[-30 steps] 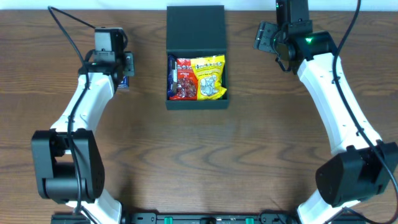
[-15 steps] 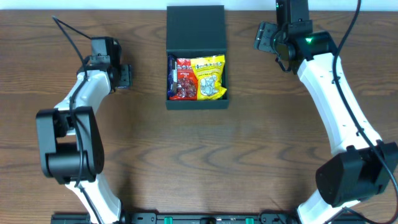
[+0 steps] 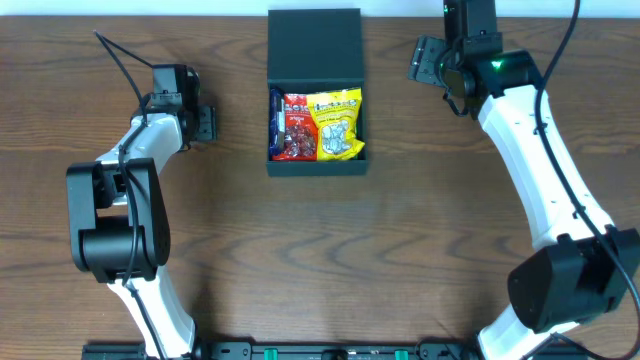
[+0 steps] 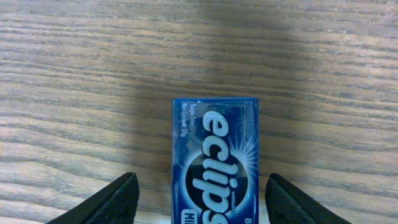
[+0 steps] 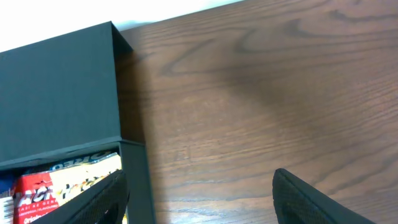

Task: Pack container
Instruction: 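Move left gripper back to the blue Eclipse mints tin and grasp it, then carry the Eclipse tin into the box and release with left gripper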

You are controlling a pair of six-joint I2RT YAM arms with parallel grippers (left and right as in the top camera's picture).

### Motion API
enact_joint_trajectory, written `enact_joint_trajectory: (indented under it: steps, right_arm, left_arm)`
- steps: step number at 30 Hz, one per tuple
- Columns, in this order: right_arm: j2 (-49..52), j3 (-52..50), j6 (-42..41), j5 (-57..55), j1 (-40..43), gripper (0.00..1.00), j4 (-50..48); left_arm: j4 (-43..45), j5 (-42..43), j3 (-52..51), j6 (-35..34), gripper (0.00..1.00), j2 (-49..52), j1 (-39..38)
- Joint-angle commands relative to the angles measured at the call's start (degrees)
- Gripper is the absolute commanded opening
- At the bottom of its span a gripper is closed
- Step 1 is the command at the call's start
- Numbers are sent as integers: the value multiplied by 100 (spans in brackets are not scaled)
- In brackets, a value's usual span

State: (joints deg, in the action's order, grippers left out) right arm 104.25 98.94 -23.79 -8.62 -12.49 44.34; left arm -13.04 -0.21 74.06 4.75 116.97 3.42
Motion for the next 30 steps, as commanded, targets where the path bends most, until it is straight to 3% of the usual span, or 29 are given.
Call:
enact_joint_trajectory:
  steps: [1, 16, 21, 28, 30]
  right_arm:
    - [15, 37, 68, -11, 46, 74, 13]
    - [15, 37, 68, 7, 46, 74, 11]
    - [15, 37, 70, 7, 46, 74, 9]
    - [15, 37, 70, 2, 61, 75, 7]
    - [15, 37, 70, 0, 96, 74, 7]
  left_arm:
    - [-13, 107, 13, 39, 63, 188, -7]
    - [83, 173, 13, 37, 53, 345, -2]
    - [83, 173, 26, -17, 43, 328, -2]
    - [-184, 170, 223, -116, 18, 118, -37]
    - [-219, 170, 295, -116, 16, -42, -59]
